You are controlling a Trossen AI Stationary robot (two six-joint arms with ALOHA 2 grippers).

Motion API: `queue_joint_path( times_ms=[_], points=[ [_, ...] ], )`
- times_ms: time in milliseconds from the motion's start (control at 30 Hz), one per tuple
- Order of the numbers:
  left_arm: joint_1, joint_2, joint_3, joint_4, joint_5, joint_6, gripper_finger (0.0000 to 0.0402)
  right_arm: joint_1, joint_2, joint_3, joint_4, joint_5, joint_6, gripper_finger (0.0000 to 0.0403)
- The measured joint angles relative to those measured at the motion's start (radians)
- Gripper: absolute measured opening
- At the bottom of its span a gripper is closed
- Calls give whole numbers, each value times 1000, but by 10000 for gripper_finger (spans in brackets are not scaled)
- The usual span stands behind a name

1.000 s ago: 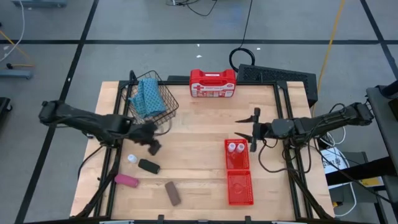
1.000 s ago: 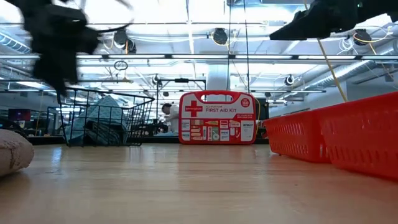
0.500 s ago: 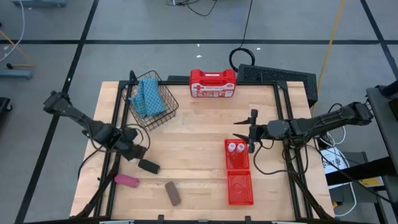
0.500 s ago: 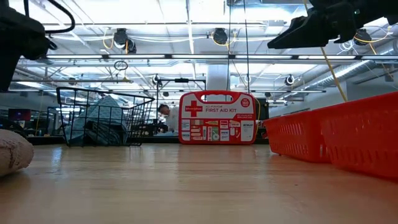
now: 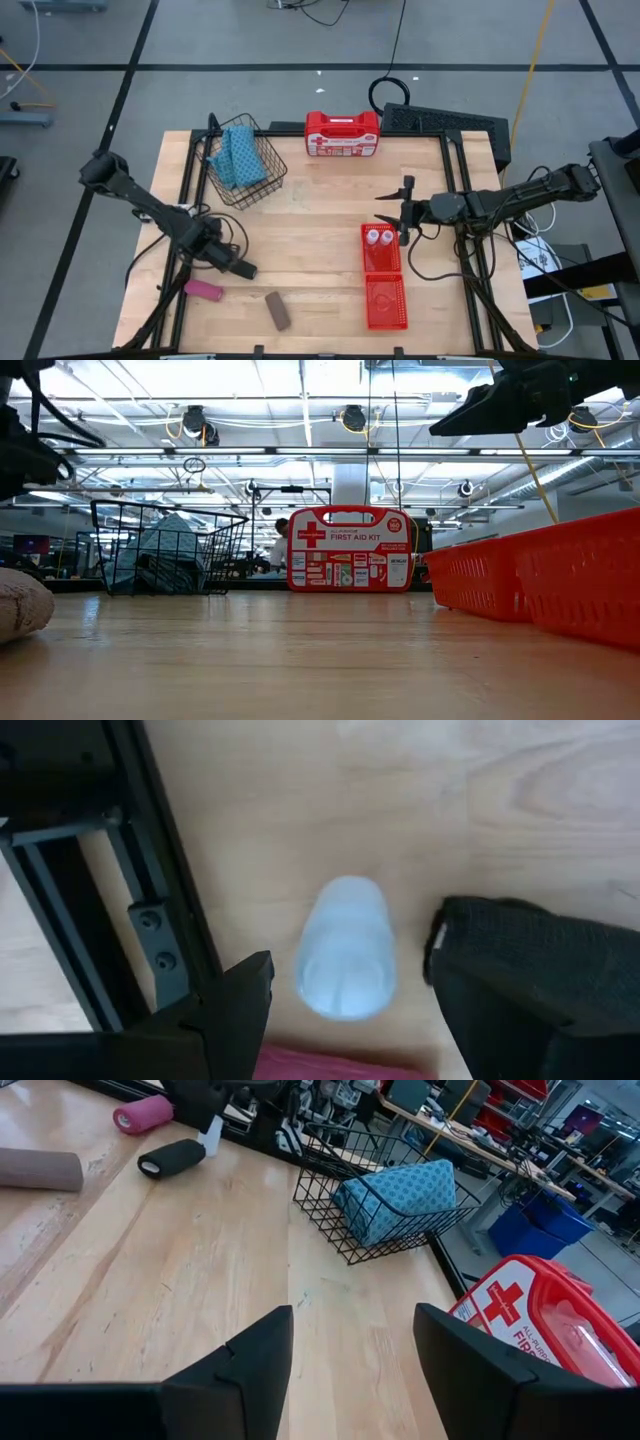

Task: Pick & Place Medicine items
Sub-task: Put the white pill bottle into the top red basket

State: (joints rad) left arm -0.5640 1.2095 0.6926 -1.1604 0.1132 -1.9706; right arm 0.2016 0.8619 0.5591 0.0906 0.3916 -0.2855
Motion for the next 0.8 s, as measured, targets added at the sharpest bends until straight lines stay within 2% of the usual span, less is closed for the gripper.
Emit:
queue_joint_path(
  times_ms=[233, 333, 500, 600, 800],
  points=[
    [2, 54, 0, -3, -74, 5, 280, 0, 0, 0, 0, 0, 0, 193],
    [2, 60, 0, 7, -49, 0, 271, 0, 0, 0, 0, 0, 0, 192],
    [2, 60, 0, 6, 69, -2, 220, 0, 0, 0, 0, 0, 0, 191],
    [2, 60, 0, 6, 65, -2, 185, 0, 0, 0, 0, 0, 0, 192],
    [2, 60, 0, 3, -10, 2, 132, 0, 0, 0, 0, -1, 0, 188]
  ],
)
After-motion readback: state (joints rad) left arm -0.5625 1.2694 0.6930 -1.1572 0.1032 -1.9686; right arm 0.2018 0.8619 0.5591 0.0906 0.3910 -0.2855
